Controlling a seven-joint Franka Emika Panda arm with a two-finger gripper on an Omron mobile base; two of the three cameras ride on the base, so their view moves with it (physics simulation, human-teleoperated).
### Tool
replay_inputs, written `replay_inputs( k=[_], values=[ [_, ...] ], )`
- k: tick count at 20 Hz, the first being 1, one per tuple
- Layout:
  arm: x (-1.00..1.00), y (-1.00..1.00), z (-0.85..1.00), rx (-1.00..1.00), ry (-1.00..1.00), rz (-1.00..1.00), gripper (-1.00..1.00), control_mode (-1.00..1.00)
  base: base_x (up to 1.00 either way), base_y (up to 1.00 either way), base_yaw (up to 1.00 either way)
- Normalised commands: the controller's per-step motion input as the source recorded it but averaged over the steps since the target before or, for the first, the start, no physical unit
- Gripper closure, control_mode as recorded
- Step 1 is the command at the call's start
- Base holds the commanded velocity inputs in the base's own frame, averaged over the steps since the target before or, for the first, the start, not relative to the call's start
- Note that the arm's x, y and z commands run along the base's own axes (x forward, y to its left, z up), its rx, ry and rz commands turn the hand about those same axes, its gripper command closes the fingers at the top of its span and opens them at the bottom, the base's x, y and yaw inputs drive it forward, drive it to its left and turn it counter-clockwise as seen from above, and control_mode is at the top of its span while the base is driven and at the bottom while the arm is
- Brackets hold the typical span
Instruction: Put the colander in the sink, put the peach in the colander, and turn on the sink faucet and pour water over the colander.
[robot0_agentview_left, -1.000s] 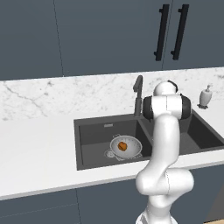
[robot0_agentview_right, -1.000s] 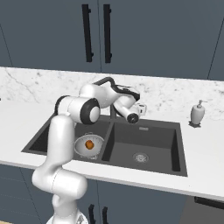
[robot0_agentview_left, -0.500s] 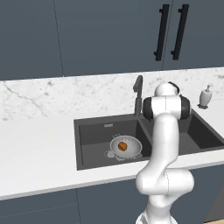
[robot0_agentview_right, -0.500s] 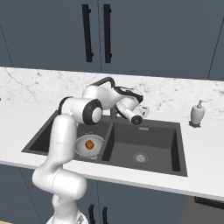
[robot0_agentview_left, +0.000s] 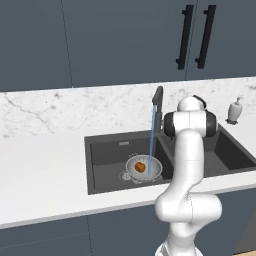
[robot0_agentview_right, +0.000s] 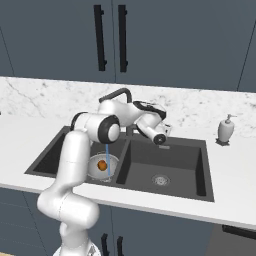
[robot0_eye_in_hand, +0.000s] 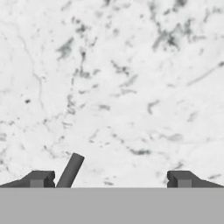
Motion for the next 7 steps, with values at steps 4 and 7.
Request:
replay_inputs(
  k=[4,7],
  values=[
    [0.0,-0.83,0.0,0.04,0.01,0.0,-1.0,-1.0,0.0,0.0,0.0],
    [0.0,-0.51,0.0,0.0,0.03,0.0,-1.0,-1.0,0.0,0.0,0.0]
  ],
)
